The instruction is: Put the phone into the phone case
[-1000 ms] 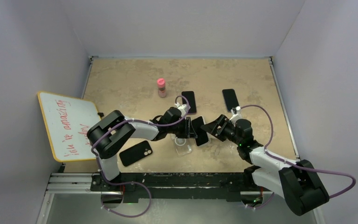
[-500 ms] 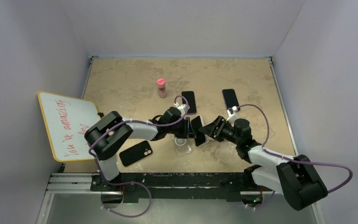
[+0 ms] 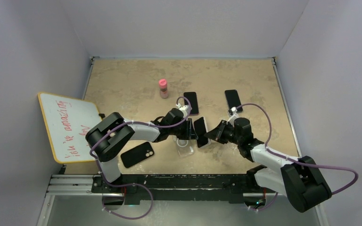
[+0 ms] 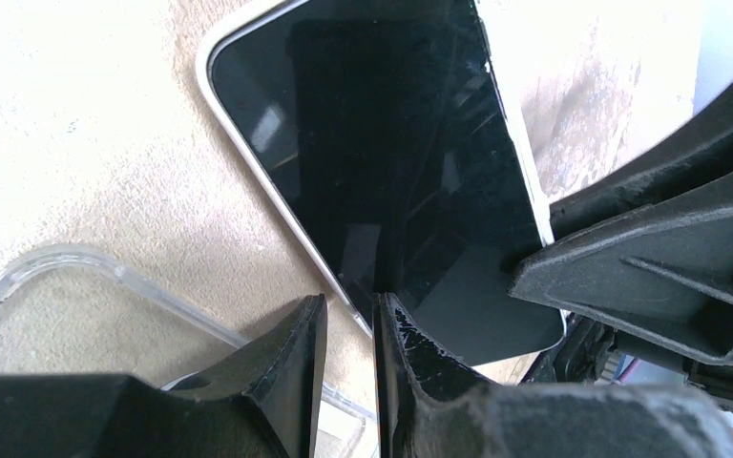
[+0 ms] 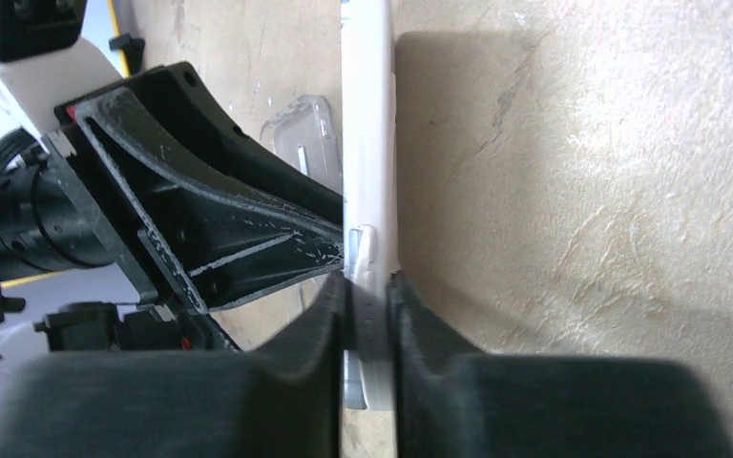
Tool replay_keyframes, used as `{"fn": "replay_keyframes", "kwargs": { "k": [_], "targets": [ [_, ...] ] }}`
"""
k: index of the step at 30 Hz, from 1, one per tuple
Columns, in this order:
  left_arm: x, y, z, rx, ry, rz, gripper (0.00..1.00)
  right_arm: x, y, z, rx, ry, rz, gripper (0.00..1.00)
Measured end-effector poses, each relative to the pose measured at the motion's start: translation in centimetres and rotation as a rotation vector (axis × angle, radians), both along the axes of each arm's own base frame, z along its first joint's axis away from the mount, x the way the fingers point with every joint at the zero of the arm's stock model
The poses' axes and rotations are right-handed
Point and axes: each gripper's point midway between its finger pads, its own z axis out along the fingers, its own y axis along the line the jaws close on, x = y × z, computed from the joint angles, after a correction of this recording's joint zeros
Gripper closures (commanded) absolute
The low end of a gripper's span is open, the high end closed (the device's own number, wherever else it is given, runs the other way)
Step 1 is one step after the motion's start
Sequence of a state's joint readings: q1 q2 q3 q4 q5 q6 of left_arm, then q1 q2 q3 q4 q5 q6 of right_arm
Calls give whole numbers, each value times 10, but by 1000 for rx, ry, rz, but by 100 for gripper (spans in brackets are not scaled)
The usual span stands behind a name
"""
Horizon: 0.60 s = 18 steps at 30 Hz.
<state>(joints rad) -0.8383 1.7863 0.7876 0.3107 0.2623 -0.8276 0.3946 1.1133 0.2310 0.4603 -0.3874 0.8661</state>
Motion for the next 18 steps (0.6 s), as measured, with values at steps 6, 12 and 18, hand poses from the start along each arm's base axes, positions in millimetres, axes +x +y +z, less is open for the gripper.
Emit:
{"fn": "replay_keyframes", "kwargs": {
  "k": [6,12,18],
  "targets": [
    [0,1,-1,4,0,2,73,1,0,0,-31,-28,26,100],
    [0,1,-1,4,0,2,73,1,-1,-1,-46,-12,28,65],
    [-1,0,-1,8,-1,2,72,1,-3,-8,-76,20,18,98]
  ]
}}
